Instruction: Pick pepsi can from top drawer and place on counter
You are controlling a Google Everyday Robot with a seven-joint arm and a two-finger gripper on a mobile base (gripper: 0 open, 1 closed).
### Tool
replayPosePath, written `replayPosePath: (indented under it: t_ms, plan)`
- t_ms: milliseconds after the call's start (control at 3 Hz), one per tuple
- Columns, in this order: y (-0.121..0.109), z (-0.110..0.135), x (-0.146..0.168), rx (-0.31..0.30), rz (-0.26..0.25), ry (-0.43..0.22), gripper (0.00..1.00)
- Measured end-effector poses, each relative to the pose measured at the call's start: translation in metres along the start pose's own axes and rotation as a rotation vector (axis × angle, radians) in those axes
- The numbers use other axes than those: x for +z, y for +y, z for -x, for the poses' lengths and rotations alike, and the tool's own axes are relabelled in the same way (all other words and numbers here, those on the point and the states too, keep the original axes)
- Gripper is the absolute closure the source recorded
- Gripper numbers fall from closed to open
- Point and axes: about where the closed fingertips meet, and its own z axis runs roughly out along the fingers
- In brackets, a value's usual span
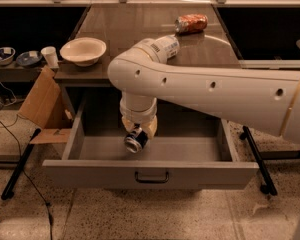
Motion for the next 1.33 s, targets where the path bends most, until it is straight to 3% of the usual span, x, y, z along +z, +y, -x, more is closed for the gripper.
replayPosePath:
  t_ms: [667,1000,1333]
  plan:
    - [-0.010,0.008,-0.111,-0.026,-0.068,0.150,1.00]
    - [-0.031,0.004,-0.159,-0.026,-0.099,0.261,1.00]
    - [-0.056,-0.015,-0.191,0.010,-0.124,0.382,1.00]
